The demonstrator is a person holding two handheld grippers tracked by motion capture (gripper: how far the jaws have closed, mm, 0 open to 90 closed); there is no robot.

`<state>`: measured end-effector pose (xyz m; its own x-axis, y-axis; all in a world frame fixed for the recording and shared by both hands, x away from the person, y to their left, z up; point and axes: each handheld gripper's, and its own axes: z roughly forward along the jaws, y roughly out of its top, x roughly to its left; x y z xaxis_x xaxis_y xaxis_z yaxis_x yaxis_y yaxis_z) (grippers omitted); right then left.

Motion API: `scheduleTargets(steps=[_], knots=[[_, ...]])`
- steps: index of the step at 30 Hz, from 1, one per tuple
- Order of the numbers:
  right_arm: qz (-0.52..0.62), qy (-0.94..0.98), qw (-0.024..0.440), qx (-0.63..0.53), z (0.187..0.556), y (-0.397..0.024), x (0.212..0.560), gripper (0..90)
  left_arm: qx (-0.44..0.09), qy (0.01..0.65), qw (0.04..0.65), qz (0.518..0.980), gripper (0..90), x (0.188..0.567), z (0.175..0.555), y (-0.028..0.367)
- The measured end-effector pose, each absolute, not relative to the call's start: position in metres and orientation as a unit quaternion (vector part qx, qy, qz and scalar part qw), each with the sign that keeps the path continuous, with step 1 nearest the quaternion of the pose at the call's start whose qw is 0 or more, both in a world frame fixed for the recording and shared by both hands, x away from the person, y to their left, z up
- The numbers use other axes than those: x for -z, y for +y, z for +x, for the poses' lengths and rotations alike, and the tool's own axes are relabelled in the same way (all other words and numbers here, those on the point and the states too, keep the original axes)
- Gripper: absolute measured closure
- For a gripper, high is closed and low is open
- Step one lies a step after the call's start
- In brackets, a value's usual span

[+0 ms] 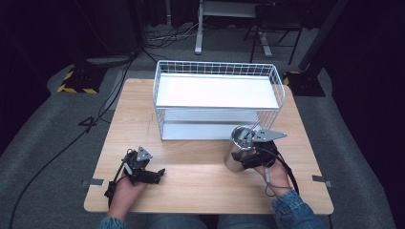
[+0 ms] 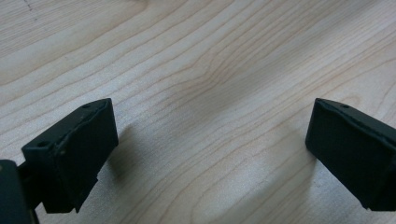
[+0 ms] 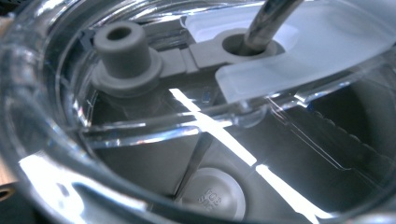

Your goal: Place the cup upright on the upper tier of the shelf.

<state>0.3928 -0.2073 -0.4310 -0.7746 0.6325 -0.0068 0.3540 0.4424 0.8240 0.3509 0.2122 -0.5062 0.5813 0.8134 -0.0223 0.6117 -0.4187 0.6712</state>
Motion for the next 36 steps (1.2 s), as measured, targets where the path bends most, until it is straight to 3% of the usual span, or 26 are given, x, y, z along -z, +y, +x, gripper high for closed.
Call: scheduleTargets(steps=[18,36], knots=[[0.302,0.845,0.157,-0.412,0.384,-0.203,0.412,3.6,-0.156,0.429,0.325,0.828,2.9,0.506,0.351,0.212],[0.299,0.843,0.157,-0.419,0.378,-0.207,0.351,3.7,-0.156,0.430,0.325,0.828,2.9,0.506,0.351,0.212]])
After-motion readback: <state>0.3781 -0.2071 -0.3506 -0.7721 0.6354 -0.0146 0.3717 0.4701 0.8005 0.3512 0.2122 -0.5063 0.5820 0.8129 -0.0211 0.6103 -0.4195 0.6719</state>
